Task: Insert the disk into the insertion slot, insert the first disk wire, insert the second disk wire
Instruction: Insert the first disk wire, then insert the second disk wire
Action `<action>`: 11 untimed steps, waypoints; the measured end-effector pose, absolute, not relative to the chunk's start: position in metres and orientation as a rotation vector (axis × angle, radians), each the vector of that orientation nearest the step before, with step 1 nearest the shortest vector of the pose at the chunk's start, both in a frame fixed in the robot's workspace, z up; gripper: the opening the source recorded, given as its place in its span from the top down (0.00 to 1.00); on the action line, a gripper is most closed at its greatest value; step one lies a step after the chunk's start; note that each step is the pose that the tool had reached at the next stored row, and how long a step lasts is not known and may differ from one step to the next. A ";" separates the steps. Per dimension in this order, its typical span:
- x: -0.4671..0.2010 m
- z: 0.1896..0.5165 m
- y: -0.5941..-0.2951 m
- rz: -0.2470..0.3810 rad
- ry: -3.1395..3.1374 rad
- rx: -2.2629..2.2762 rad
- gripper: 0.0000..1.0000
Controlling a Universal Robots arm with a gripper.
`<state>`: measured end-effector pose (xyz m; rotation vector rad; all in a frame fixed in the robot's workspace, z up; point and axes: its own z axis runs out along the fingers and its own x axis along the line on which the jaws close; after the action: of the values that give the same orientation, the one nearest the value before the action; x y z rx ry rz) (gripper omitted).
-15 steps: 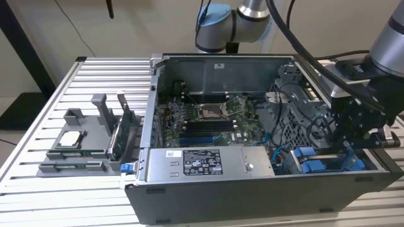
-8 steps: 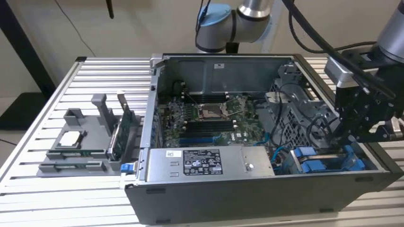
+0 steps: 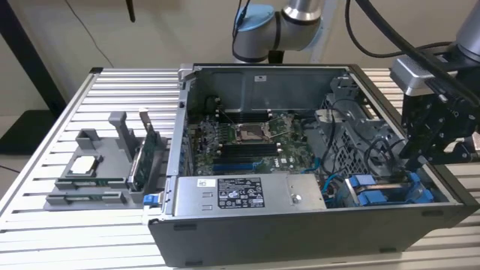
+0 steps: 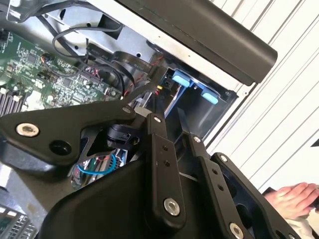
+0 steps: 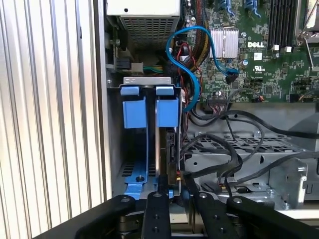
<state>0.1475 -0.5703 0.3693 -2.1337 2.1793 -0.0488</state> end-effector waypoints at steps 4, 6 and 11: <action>0.148 0.369 -0.570 -0.049 2.179 -2.134 0.73; 0.149 0.369 -0.570 -0.049 2.182 -2.136 0.73; 0.155 0.371 -0.570 -0.032 2.193 -2.147 0.73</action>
<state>0.1548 -0.5700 0.3706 -2.1471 2.1935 -0.0323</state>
